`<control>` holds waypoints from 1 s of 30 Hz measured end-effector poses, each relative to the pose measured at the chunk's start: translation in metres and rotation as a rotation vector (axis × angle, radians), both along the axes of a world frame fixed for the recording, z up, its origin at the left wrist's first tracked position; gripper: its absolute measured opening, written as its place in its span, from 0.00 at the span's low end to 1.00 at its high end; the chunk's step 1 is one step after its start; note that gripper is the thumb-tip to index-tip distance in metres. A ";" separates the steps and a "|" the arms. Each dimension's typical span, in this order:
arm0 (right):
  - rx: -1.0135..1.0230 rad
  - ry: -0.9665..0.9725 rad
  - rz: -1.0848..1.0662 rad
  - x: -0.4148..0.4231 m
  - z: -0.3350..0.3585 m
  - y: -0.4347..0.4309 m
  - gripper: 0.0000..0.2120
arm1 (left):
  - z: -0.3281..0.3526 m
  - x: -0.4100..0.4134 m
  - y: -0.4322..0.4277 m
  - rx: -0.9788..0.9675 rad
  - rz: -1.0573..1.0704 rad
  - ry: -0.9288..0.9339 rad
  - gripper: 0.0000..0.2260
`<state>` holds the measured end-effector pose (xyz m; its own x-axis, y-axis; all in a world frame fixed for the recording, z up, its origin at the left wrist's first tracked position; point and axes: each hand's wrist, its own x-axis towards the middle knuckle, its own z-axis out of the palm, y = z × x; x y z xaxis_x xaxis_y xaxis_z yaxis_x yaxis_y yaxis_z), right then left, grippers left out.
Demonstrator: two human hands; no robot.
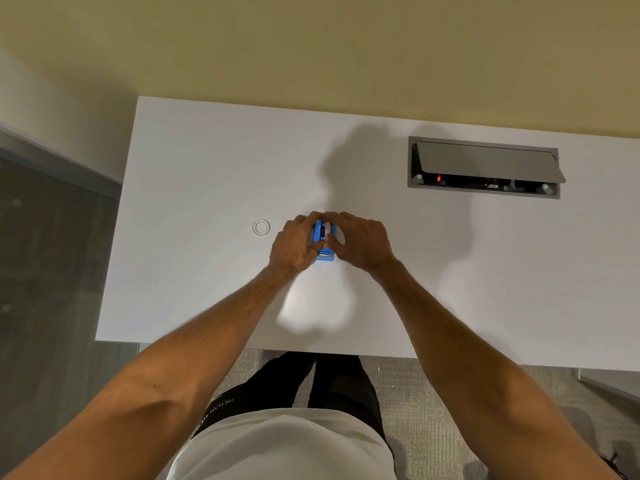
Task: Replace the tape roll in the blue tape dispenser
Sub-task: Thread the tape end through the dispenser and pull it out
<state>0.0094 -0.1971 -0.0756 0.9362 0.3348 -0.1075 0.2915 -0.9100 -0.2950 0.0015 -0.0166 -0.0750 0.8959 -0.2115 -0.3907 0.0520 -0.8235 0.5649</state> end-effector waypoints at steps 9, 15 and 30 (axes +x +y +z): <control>-0.062 0.056 0.077 0.004 -0.005 0.002 0.19 | 0.000 0.002 0.000 0.021 -0.014 0.001 0.24; -0.121 0.029 0.062 -0.001 -0.002 0.004 0.18 | 0.001 0.002 0.000 0.015 -0.016 0.006 0.24; -0.185 0.041 -0.028 -0.004 0.002 0.016 0.15 | 0.005 -0.002 -0.004 0.059 0.002 0.004 0.23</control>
<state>0.0054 -0.1810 -0.0738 0.9386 0.2793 -0.2026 0.2562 -0.9574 -0.1330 -0.0005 -0.0211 -0.0697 0.8945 -0.1862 -0.4065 0.0559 -0.8555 0.5147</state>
